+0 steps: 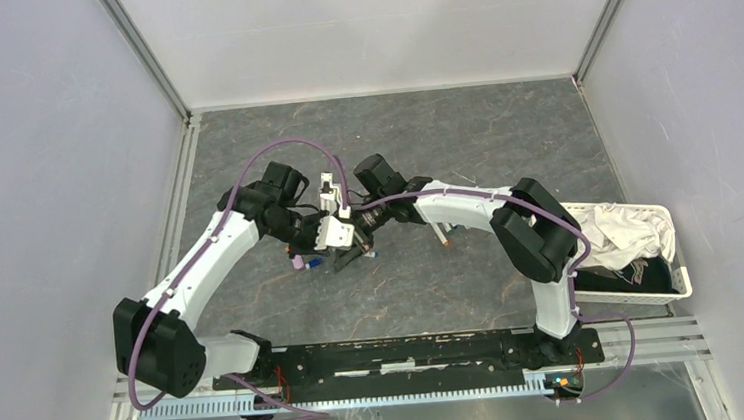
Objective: Open the pen caps
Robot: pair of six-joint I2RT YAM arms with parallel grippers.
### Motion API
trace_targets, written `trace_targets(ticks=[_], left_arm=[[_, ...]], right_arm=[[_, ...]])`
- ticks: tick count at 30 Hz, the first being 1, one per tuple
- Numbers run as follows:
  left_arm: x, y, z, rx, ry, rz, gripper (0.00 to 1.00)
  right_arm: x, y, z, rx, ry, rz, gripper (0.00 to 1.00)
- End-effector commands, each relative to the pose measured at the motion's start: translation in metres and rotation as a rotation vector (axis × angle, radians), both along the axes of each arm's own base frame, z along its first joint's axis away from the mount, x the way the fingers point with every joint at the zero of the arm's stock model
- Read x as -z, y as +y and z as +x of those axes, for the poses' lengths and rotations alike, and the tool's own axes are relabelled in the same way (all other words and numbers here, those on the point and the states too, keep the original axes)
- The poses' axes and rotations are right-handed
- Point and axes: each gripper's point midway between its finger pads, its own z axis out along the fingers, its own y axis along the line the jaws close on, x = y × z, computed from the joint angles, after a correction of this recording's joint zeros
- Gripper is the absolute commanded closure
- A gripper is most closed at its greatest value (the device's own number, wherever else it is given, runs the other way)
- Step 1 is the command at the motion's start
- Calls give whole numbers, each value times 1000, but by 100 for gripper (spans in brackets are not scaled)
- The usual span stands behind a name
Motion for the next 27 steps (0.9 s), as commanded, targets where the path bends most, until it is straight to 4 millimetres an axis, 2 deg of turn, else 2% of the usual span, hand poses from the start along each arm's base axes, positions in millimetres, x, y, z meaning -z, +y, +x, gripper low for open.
trace_targets(ticks=[1,3,4,6,7,12,15,19,20,23,24,26,27], left_arm=[[-14,-3,3,20,-59,-20,98],[-14,-3,1,27,-53,-20,98],[-14,-2,0,30,-50,-21,98],[-14,-1,-2,39,-52,-18,98],[-14,0,-3,39,-55,-14,98],[-14,4,-5,49,-63,2,98],[-16,3,-4,47,-67,-2,98],[-16,2,-5,51,-60,-7,98],[-17,1,-5,49,-58,-11,98],[-19,-2,-4,45,-59,-23,92],[-19,-2,-2,43,-64,-22,92],[-18,-1,1,38,-78,-16,96],[-17,-1,1,40,-79,-14,97]], right_arm=[[-19,2,7,-17,-25,54,84],[-21,2,10,-11,-27,57,83],[-22,2,11,-9,-29,58,80],[-23,3,14,-5,-30,59,64],[-24,3,16,-1,-33,58,59],[-29,7,23,1,-44,61,56],[-31,9,25,1,-41,59,63],[-31,9,24,-9,-34,62,93],[-32,9,23,-11,-35,63,97],[-33,6,18,-30,-29,72,100],[-32,4,16,-37,-26,73,97],[-31,1,12,-58,-26,74,72],[-31,-1,11,-64,-32,72,68]])
